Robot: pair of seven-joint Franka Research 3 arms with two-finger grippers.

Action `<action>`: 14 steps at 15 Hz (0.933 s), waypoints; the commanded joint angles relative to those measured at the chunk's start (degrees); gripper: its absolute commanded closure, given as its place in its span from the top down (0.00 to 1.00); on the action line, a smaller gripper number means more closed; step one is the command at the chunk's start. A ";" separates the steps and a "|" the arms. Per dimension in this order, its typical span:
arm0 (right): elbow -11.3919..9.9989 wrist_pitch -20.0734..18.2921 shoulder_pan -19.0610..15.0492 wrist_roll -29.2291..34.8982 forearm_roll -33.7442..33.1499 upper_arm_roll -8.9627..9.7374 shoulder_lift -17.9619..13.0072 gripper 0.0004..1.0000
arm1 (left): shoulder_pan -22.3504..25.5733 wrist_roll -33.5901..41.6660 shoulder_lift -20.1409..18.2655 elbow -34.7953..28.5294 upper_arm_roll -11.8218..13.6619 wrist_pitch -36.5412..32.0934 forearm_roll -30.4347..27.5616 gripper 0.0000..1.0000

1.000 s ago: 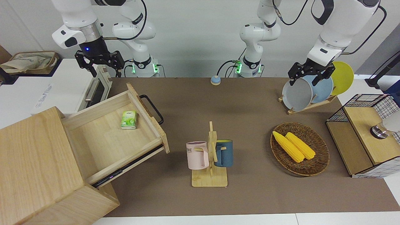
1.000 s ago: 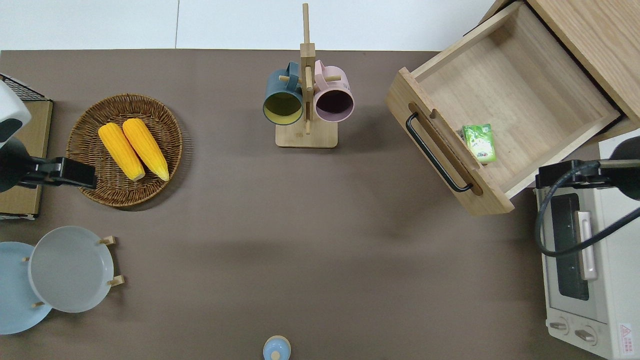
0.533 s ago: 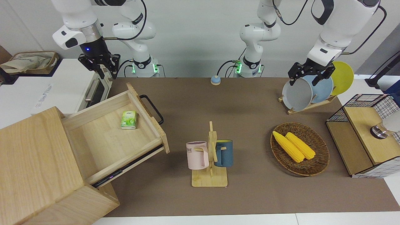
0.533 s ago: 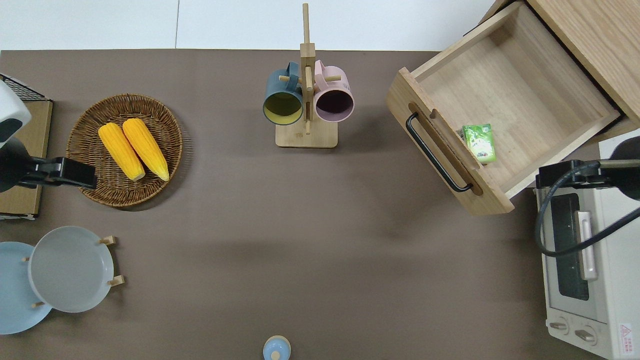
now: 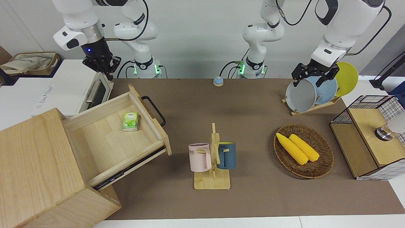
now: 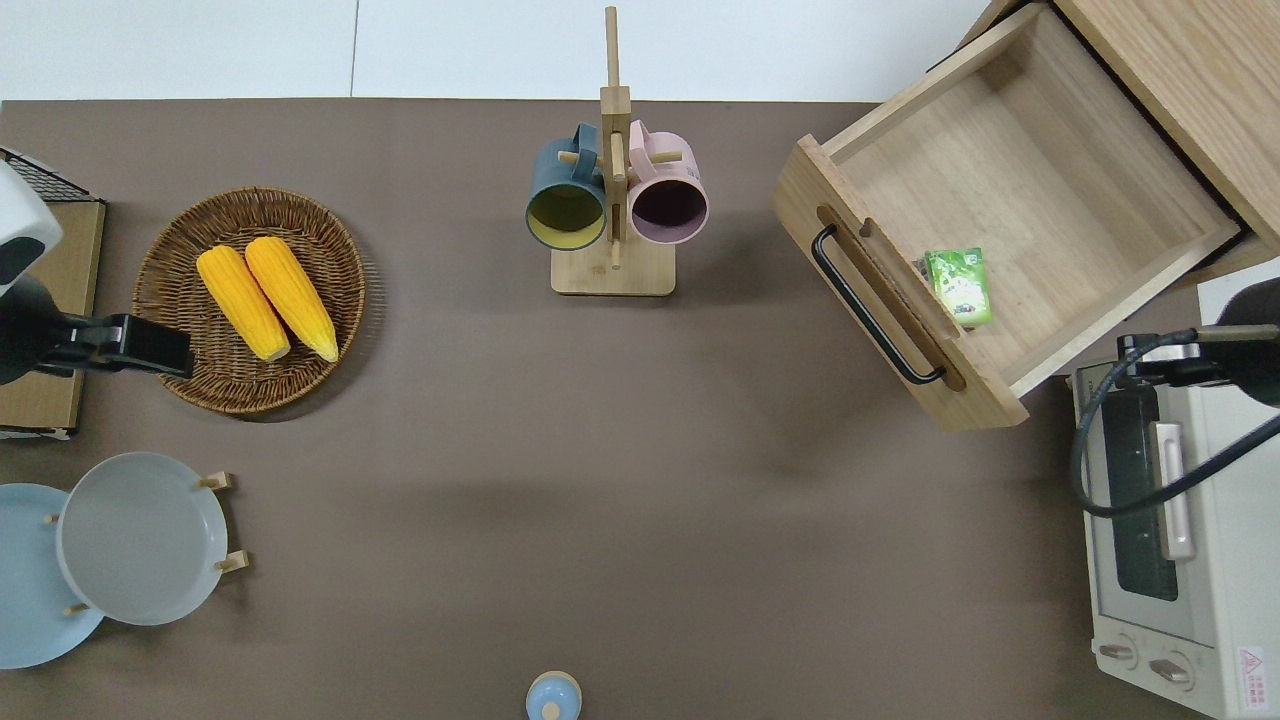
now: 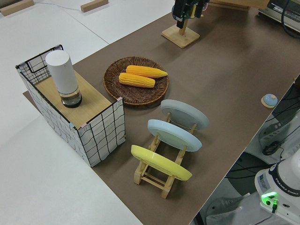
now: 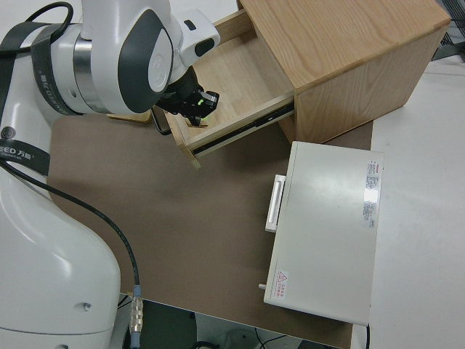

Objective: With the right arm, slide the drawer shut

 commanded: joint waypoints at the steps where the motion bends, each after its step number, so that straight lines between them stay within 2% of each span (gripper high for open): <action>1: 3.24 -2.76 0.08 -0.90 0.01 0.31 0.82 0.00 | -0.39 -0.60 -0.25 0.58 0.01 -1.03 1.02 0.99; 3: 5.00 -4.44 0.08 -0.81 -0.16 0.75 0.82 0.00 | -0.39 -0.60 -0.16 0.49 0.01 -1.03 1.02 0.99; 6: 6.15 -5.23 0.87 0.15 0.27 1.02 0.82 0.00 | -0.39 -0.60 -0.25 0.58 0.01 -1.03 1.02 0.99; 8: 6.59 -5.41 2.36 4.18 0.54 1.10 0.82 0.00 | -0.39 -0.60 -0.25 0.58 0.01 -1.03 1.02 0.99; 11: 8.43 -5.94 5.61 11.03 0.45 1.45 0.99 0.00 | -0.39 -0.60 -0.25 0.49 0.01 -1.03 1.02 0.99; 14: 9.40 -5.33 9.82 19.03 0.45 1.37 2.30 0.00 | -0.39 -0.60 -0.16 0.58 0.01 -1.03 1.02 0.99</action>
